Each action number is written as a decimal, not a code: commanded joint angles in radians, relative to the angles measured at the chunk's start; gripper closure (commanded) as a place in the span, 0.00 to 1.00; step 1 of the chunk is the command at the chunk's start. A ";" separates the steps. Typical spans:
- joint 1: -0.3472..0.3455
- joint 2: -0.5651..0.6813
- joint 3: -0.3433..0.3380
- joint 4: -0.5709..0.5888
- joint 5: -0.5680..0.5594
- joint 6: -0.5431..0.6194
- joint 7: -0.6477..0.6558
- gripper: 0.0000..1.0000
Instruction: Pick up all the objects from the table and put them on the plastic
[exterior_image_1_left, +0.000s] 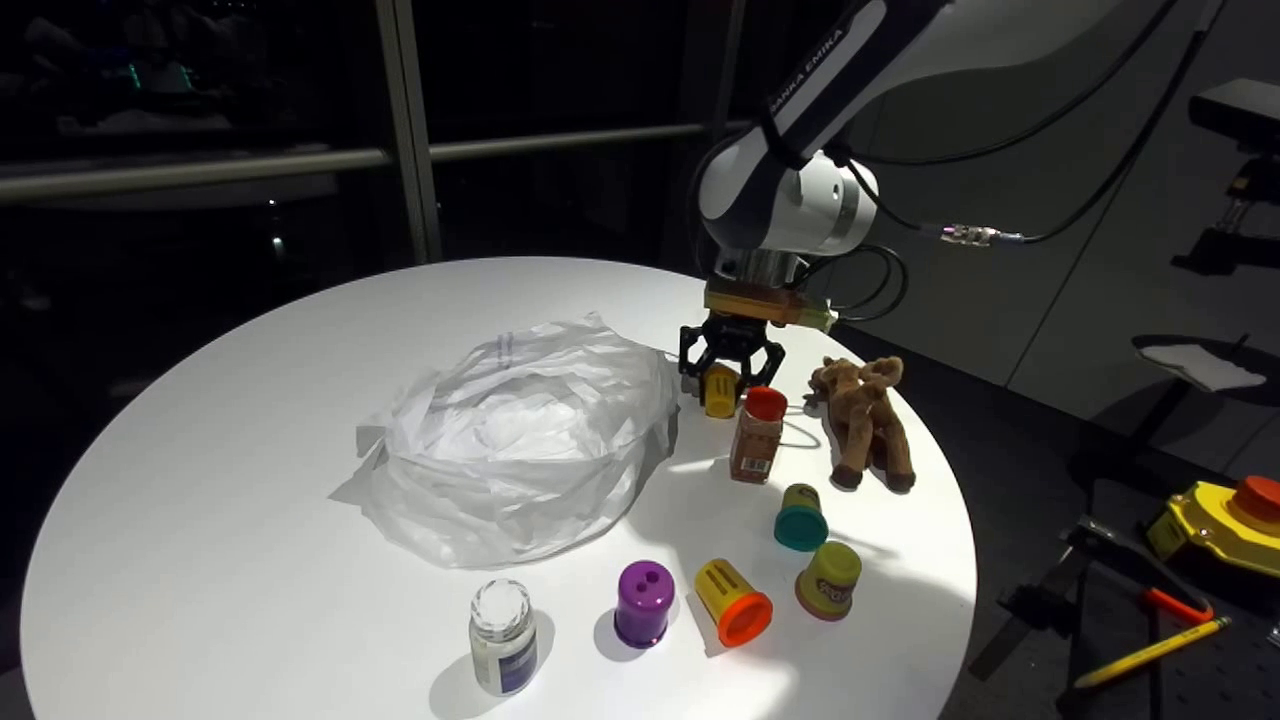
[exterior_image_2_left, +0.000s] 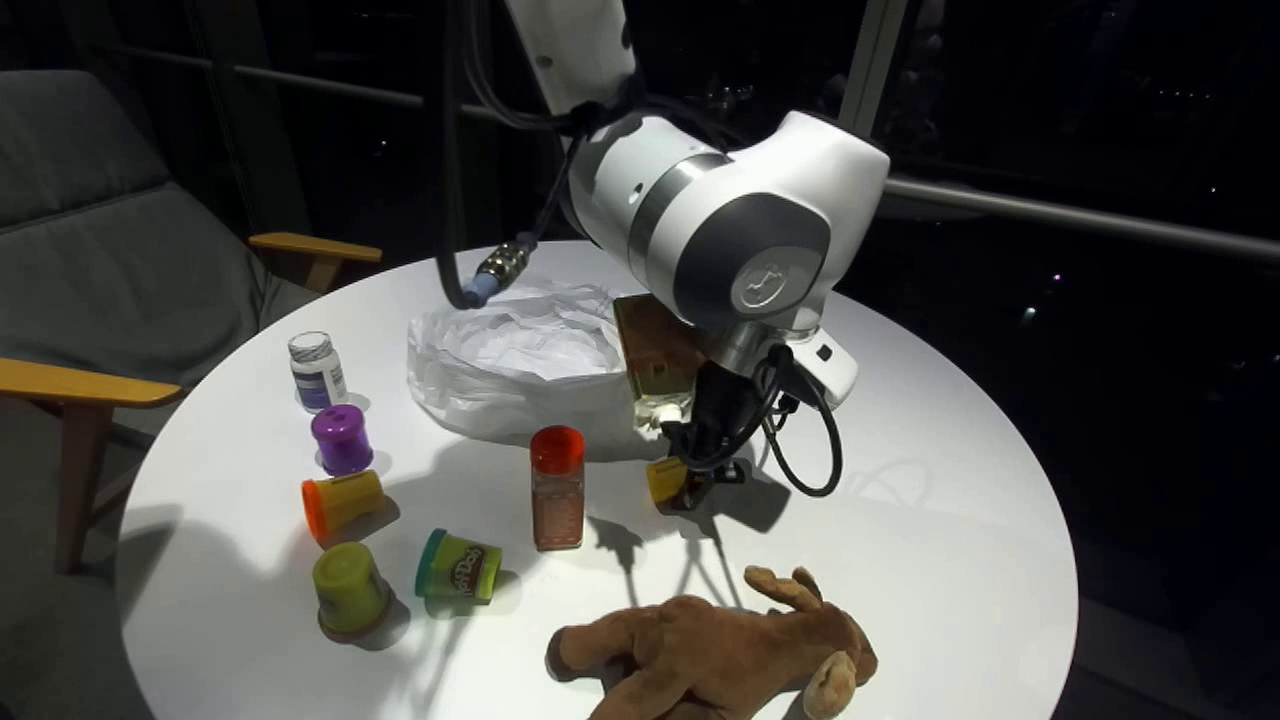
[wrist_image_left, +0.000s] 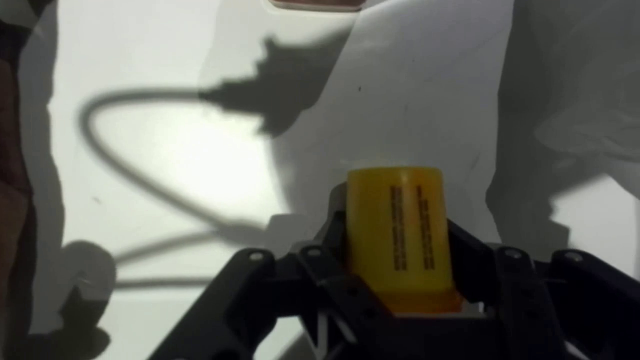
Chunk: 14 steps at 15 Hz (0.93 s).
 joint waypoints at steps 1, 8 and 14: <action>0.047 -0.076 -0.012 -0.103 0.019 0.160 0.059 0.83; 0.310 -0.199 -0.150 -0.319 -0.026 0.596 0.261 0.83; 0.759 -0.194 -0.543 -0.372 -0.087 0.616 0.421 0.83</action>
